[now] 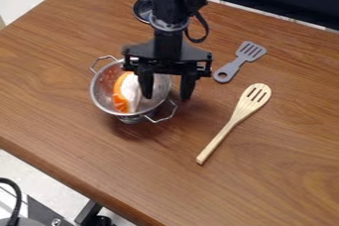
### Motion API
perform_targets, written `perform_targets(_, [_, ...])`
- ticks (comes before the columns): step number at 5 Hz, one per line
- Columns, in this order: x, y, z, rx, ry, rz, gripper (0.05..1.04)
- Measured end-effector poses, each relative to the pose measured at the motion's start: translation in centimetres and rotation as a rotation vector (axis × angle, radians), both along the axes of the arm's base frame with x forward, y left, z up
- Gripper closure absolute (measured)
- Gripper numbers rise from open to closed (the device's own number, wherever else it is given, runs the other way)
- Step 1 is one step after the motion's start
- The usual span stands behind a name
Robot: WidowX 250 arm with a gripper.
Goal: Moved down the silver pot into the left side of wooden spoon
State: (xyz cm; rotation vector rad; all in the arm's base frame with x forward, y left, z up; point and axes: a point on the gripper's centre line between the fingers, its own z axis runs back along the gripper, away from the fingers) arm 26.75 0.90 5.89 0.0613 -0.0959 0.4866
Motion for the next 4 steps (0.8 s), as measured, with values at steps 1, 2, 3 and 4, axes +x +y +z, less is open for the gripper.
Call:
perform_targets(1, [0.1,0.1,1.1,-0.036,-0.039,-0.008,0.083])
perform_targets(2, [0.0,-0.1,2.6,-0.062,-0.078,-0.017,0.083])
perform_targets(3, [-0.2,-0.1,3.7,-0.061,-0.12,-0.045,0.083])
perform_targets(4, [-0.5,0.1,4.6,-0.088,-0.099,-0.082,0.083])
